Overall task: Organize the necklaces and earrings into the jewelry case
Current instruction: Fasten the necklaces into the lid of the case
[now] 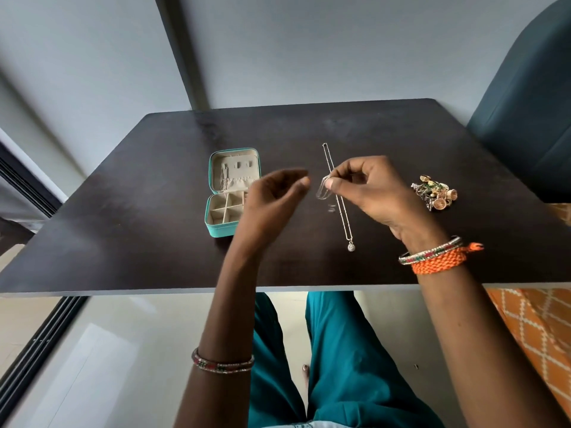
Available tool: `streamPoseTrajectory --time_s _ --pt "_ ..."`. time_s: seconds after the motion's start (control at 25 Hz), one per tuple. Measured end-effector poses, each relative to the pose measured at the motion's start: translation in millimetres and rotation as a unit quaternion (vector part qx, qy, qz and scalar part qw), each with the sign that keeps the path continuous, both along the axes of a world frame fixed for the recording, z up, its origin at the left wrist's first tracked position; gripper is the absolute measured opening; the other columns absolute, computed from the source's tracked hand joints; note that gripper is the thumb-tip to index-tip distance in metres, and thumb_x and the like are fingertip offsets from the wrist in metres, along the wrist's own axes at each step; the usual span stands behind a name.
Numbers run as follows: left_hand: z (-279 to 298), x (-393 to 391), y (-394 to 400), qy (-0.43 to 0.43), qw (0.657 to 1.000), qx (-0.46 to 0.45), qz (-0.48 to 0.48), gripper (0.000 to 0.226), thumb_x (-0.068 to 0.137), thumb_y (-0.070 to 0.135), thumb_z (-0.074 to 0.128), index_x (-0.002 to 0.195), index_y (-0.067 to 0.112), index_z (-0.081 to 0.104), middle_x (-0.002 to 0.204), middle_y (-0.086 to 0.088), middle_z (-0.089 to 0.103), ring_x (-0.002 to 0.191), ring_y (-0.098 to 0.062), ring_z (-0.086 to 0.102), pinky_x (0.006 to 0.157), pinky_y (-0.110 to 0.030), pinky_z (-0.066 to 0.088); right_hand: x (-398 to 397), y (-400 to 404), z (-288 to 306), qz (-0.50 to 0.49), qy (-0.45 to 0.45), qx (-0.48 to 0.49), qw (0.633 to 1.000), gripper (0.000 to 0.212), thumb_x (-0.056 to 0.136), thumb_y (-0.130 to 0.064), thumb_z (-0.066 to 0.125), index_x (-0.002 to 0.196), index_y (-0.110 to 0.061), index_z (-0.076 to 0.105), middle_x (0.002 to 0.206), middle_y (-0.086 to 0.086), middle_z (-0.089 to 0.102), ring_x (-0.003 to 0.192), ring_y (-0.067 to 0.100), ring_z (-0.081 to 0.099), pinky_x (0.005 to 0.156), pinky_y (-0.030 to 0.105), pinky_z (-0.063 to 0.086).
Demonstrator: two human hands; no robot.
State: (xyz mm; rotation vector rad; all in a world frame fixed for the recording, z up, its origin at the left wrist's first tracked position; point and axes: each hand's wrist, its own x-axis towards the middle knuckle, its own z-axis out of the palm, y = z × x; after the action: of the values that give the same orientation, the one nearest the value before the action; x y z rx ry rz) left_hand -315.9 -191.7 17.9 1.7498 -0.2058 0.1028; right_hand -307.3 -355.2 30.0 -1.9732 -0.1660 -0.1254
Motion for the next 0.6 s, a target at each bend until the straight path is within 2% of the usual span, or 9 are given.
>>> streamPoseTrajectory --time_s 0.08,0.16,0.28,0.4,0.52,0.6 --pt "-3 -1 -9 -0.006 0.999 0.016 -0.043 0.018 0.091 0.012 0.061 0.103 0.002 0.069 0.083 0.001 0.068 0.068 0.009 0.057 0.063 -0.006 0.042 0 1 4 0.010 -0.006 -0.028 1.000 0.007 0.082 -0.017 0.072 0.076 -0.019 0.069 0.082 0.013 0.070 0.073 0.011 0.057 0.069 0.028 0.048" --pt "-4 0 -8 -0.014 0.999 -0.002 -0.035 0.011 0.087 0.012 0.065 0.090 0.004 0.071 0.076 0.000 0.069 0.069 0.001 0.058 0.062 -0.009 0.044 -1 -1 10 0.025 -0.003 -0.045 0.999 0.004 0.082 -0.019 0.072 0.079 -0.018 0.070 0.086 0.013 0.071 0.079 0.016 0.058 0.074 0.034 0.050" --pt "1 -1 -5 -0.010 0.999 -0.053 0.004 0.007 0.086 0.008 0.066 0.085 0.003 0.071 0.075 0.000 0.070 0.069 0.001 0.062 0.066 -0.009 0.047 -2 1 12 0.045 0.021 -0.075 0.996 0.010 0.085 -0.019 0.068 0.084 -0.010 0.070 0.079 0.012 0.066 0.073 0.014 0.054 0.069 0.030 0.044" --pt "6 -1 -4 0.070 0.995 -0.076 -0.003 0.015 0.089 0.011 0.061 0.077 0.013 0.070 0.072 0.005 0.068 0.066 0.007 0.059 0.060 -0.007 0.042 0 6 3 0.030 0.042 -0.098 0.994 0.013 0.086 -0.020 0.066 0.078 -0.010 0.068 0.070 -0.001 0.060 0.064 0.008 0.051 0.064 0.028 0.042" --pt "7 -2 -8 0.175 0.973 -0.147 -0.012 0.027 0.090 0.017 0.055 0.066 0.020 0.066 0.069 0.011 0.064 0.076 -0.003 0.055 0.066 -0.023 0.036 1 12 -6 -0.011 0.032 -0.107 0.994 0.019 0.081 -0.029 0.069 0.065 -0.019 0.064 0.061 -0.007 0.060 0.056 0.007 0.051 0.055 0.027 0.041" --pt "7 -4 -10 0.181 0.964 -0.191 -0.027 0.028 0.095 0.014 0.049 0.069 0.020 0.059 0.068 0.008 0.062 0.071 -0.005 0.055 0.067 -0.025 0.037 2 16 -10 -0.037 0.001 -0.108 0.993 0.025 0.077 -0.037 0.069 0.061 -0.022 0.060 0.060 -0.008 0.062 0.055 0.007 0.052 0.054 0.027 0.041"
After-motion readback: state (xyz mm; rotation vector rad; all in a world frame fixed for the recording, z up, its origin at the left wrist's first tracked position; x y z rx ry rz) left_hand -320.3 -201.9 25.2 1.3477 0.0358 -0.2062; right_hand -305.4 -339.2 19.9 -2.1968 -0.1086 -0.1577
